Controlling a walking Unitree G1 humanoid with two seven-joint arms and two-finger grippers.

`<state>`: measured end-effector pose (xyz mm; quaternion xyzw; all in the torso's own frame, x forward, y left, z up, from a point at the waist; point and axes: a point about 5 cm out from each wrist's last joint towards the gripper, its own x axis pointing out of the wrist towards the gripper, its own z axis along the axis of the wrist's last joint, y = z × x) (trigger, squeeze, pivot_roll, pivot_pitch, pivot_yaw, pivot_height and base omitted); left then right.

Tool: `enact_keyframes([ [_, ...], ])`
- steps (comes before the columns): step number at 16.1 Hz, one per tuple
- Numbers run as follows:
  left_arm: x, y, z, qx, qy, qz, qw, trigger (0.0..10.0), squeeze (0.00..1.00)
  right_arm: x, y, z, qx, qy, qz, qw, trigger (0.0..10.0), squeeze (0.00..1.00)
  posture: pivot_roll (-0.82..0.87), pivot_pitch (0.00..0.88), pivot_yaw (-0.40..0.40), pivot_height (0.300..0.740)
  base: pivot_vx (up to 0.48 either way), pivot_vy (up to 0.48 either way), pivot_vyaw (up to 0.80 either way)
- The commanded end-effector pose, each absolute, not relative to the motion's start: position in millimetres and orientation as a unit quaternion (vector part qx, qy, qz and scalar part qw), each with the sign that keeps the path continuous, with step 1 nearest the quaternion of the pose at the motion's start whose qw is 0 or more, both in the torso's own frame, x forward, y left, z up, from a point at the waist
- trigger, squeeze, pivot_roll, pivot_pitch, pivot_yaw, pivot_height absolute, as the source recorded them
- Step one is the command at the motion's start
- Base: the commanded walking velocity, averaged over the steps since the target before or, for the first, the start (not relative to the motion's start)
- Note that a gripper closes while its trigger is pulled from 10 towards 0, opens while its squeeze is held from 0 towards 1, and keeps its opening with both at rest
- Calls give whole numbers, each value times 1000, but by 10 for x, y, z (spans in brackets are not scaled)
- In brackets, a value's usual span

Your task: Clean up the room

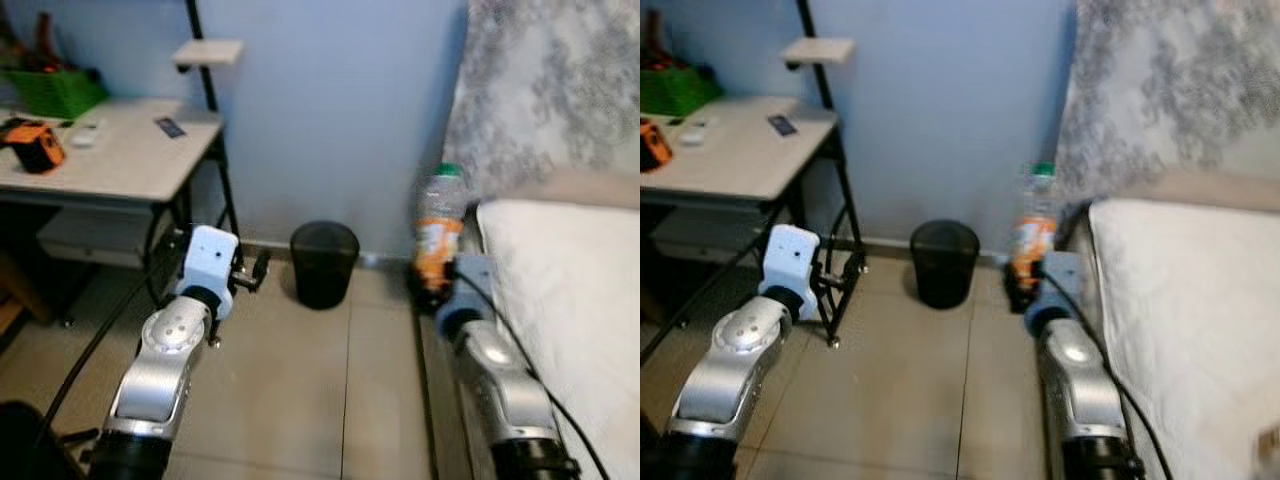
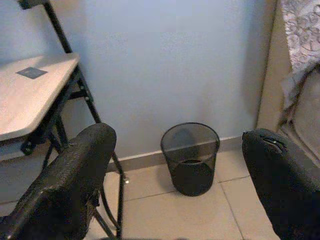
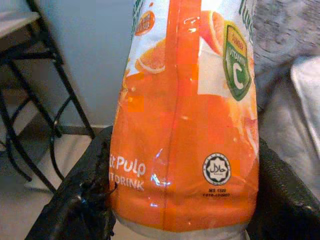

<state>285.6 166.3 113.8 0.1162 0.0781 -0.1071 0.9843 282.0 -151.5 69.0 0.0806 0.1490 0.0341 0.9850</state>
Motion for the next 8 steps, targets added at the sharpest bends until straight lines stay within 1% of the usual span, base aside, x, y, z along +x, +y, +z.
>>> enact_keyframes([
  [1, 2871, 1732, 1182, 121, 72, -95, 985, 10000, 0, 2846, -1417, 725, 85, 146, 49, 984, 10000, 0, 26, 0, -4, 740, 289, 0, 0],
  [8, 2878, 1739, 1186, 121, 73, -95, 985, 10000, 0, 2852, -1416, 727, 87, 147, 45, 984, 10000, 0, 29, 0, -4, 740, 294, 0, 0],
])
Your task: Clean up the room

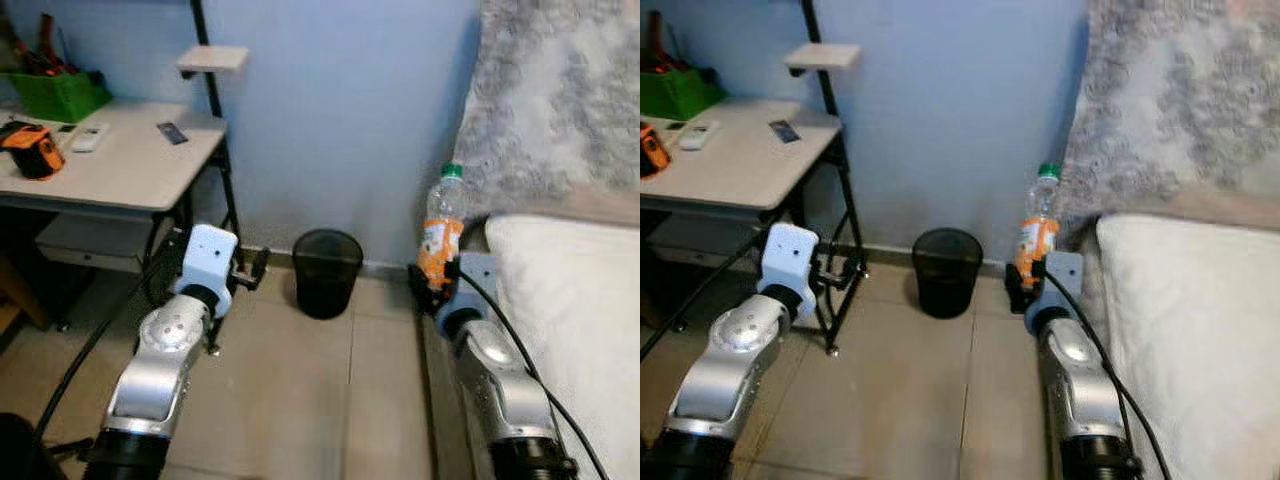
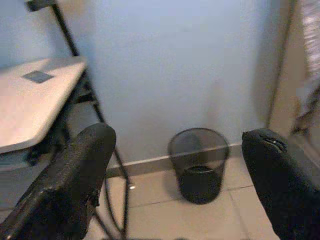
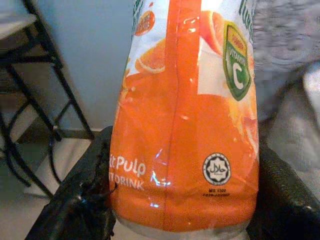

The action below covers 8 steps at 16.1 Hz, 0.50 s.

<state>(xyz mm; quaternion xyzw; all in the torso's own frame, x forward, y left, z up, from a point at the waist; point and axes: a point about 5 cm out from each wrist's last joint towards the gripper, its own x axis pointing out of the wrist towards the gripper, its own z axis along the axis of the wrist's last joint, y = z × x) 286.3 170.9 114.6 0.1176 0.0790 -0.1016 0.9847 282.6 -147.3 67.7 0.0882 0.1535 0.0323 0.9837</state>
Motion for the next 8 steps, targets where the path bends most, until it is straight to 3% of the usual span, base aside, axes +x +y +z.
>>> enact_keyframes([
  [1, 2879, 1741, 1188, 121, 73, -95, 985, 10000, 0, 2854, -1414, 728, 87, 146, 44, 984, 10000, 0, 29, 0, -4, 740, 304, 0, 0],
  [6, 2884, 1745, 1195, 122, 73, -93, 986, 10000, 0, 2860, -1418, 731, 93, 146, 42, 984, 10000, 0, 32, 0, -4, 740, 307, 0, 0],
  [7, 2885, 1747, 1196, 121, 73, -93, 986, 10000, 0, 2860, -1415, 737, 98, 143, 43, 984, 9294, 0, 32, 0, -4, 740, 307, 0, 0],
  [8, 2886, 1754, 1199, 122, 73, -93, 986, 10000, 0, 2860, -1415, 749, 105, 138, 40, 984, 0, 0, 33, 0, -3, 740, 304, 0, 0],
])
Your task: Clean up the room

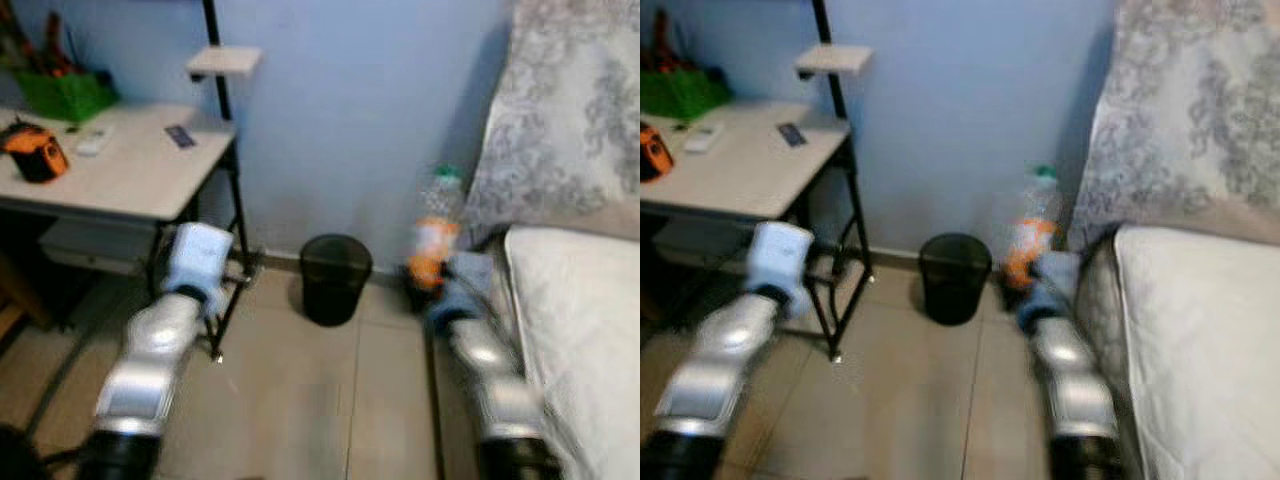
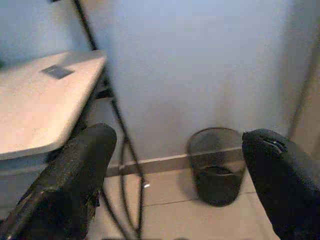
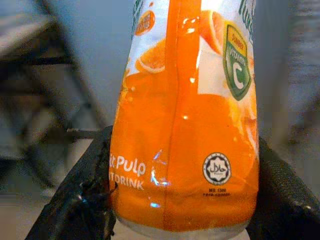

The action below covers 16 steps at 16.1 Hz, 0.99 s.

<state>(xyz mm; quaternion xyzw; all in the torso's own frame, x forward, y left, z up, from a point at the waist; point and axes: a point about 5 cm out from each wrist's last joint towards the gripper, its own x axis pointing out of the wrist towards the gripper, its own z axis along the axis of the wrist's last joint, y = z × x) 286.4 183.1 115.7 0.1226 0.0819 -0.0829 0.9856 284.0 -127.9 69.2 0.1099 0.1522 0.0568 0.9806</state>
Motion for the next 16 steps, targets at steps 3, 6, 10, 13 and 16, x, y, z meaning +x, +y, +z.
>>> enact_keyframes([
  [3, 2890, 1758, 1200, 122, 74, -92, 986, 10000, 0, 2866, -1419, 743, 100, 142, 39, 984, 10000, 0, 33, 0, -2, 740, 306, 0, 0],
  [6, 2893, 1759, 1197, 121, 75, -93, 985, 10000, 0, 2872, -1416, 744, 99, 144, 40, 984, 10000, 0, 33, 0, -2, 740, 307, 0, 0],
  [10, 2889, 1745, 1185, 121, 79, -100, 984, 10000, 0, 2877, -1415, 738, 100, 146, 39, 983, 10000, 0, 33, 0, -1, 740, 306, 0, 0],
  [13, 2892, 1743, 1185, 120, 80, -101, 984, 10000, 0, 2879, -1419, 738, 100, 147, 38, 983, 10000, 0, 32, 0, 0, 740, 307, 0, 0],
  [16, 2894, 1743, 1187, 120, 80, -100, 984, 10000, 0, 2882, -1420, 738, 100, 147, 38, 983, 10000, 0, 32, 0, -1, 740, 307, 0, 0],
])
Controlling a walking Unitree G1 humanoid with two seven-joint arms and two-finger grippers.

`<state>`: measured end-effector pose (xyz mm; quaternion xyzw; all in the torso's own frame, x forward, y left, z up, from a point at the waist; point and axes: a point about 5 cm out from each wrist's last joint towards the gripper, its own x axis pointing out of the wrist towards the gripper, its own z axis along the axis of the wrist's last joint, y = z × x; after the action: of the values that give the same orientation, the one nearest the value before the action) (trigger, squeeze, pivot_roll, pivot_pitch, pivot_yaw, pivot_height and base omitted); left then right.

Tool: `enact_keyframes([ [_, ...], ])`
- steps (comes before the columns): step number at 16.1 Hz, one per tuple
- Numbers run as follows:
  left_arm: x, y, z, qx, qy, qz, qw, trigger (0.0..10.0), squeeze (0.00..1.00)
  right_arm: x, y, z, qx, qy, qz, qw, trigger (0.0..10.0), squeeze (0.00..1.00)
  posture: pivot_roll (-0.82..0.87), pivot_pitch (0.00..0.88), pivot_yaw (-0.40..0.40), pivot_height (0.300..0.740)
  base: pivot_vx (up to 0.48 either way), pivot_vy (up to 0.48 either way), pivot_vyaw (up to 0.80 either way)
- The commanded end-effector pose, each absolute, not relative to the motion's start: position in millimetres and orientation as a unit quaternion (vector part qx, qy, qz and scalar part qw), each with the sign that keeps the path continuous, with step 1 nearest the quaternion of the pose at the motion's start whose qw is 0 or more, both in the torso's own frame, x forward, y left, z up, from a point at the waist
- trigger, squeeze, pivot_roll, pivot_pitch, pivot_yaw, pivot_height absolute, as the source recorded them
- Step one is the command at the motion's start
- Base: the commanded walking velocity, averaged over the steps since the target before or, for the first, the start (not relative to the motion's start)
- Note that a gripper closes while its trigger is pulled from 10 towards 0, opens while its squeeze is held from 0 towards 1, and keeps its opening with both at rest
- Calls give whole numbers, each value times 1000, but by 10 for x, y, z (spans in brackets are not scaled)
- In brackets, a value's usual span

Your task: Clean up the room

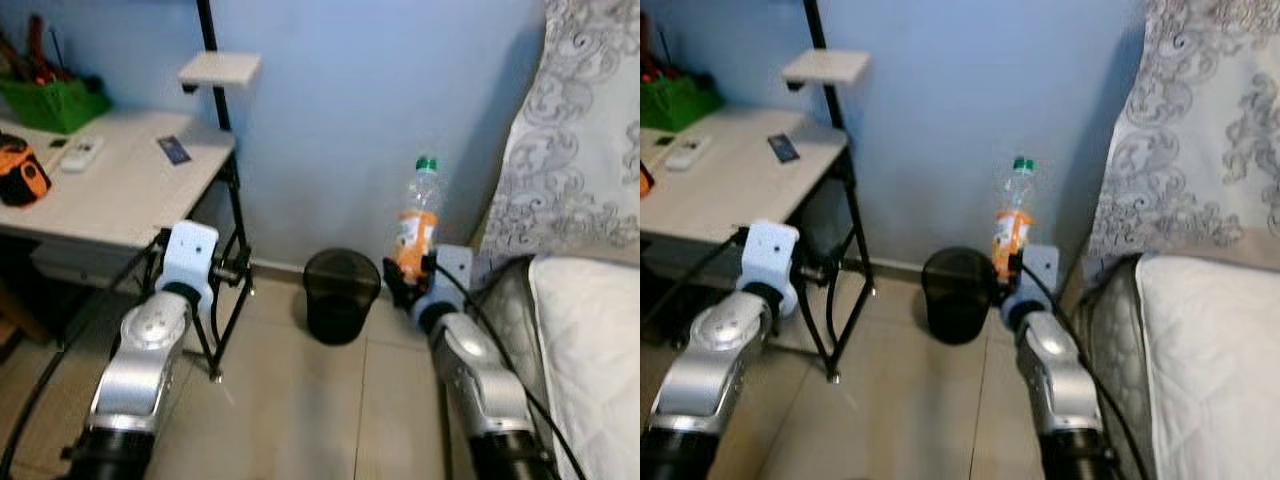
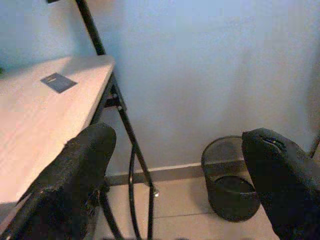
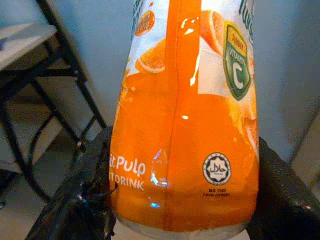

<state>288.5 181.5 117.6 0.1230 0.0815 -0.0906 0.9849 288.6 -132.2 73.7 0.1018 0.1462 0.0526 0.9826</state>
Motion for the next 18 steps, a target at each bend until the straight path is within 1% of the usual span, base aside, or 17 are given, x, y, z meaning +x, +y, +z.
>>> enact_keyframes([
  [1, 2895, 1744, 1187, 120, 80, -100, 985, 10000, 0, 2883, -1422, 738, 99, 147, 38, 983, 10000, 0, 32, 0, -1, 740, 307, 0, 0],
  [18, 2900, 1764, 1180, 126, 85, -94, 984, 10000, 0, 2882, -1423, 735, 97, 150, 37, 983, 10000, 0, 31, 0, 0, 740, 302, 0, 0],
])
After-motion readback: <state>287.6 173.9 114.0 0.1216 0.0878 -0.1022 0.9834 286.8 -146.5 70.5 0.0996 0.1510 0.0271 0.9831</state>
